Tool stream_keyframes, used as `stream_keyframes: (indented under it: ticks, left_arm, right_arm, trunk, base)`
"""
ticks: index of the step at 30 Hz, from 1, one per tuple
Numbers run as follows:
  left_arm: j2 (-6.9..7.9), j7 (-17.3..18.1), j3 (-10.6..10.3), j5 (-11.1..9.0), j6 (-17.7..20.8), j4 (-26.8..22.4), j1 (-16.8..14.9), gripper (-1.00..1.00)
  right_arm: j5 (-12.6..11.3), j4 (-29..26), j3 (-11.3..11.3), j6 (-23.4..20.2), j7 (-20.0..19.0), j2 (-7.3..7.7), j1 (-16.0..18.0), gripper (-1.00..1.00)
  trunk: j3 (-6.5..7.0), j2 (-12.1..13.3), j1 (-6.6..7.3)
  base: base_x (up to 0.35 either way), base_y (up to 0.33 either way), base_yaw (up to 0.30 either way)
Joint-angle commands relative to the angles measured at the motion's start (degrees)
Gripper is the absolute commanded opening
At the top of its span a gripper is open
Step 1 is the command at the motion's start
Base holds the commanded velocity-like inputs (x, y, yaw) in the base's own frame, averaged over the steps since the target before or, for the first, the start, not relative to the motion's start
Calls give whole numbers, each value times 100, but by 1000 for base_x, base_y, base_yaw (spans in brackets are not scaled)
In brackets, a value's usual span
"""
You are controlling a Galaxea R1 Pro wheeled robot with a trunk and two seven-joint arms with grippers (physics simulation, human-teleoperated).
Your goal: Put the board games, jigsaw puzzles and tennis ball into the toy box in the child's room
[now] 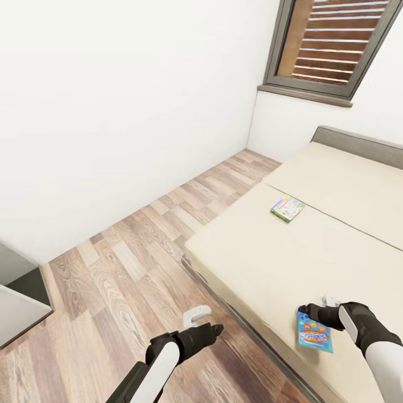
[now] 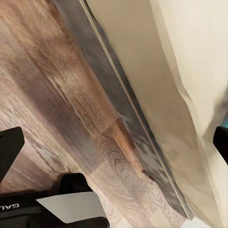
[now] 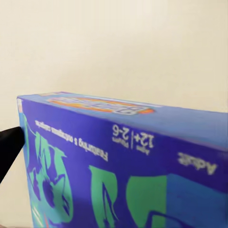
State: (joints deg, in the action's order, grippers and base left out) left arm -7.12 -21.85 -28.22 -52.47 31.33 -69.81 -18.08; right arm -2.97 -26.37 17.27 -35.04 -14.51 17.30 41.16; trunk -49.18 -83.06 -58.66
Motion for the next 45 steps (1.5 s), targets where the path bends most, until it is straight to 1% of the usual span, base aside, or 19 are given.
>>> stream_keyframes:
  ticks: [1,9,20,21,22,24,27,37,45]
  left_arm:
    - [0,-56,-8,-61,5,-6,-1,100]
    - [0,-56,-7,-60,5,-6,20,100]
    - [23,-56,-8,-54,-27,-6,64,100]
    - [60,-56,-8,-57,-193,-6,135,100]
    - [60,-56,-8,-57,-193,-6,135,100]
    - [87,-56,-8,-60,-320,-6,168,100]
    - [92,-56,-8,-67,-363,-6,179,100]
    - [101,-56,-9,-77,-400,-6,189,100]
    - [105,-56,-8,-78,-406,-6,190,100]
  right_arm:
    - [-91,-7,23,-44,-19,-9,-7,100]
    - [-90,-9,23,-52,-90,-8,-11,100]
    - [-89,-9,22,-61,-102,-8,-12,100]
    - [-89,-9,22,-63,-100,-3,-12,100]
    - [-89,-9,22,-63,-100,-3,-12,100]
    - [-89,-9,22,-63,-103,-1,-12,100]
    - [-89,-9,25,-64,-102,0,-12,100]
    - [-89,-9,30,-64,-103,1,-12,100]
    - [-89,-9,31,-64,-102,1,-12,100]
  trunk:
    - [-5,-2,-7]
    - [-4,-2,-7]
    - [9,-2,-7]
    - [10,-2,-7]
    - [10,-2,-7]
    - [10,-2,-7]
    - [10,-2,-7]
    - [11,-2,-7]
    - [11,-2,-7]
  base:
    - [0,0,31]
    - [0,0,38]
    - [0,0,155]
    - [0,0,44]
    - [0,0,44]
    - [0,0,27]
    - [-18,-2,12]
    - [-168,-48,4]
    - [-71,-20,1]
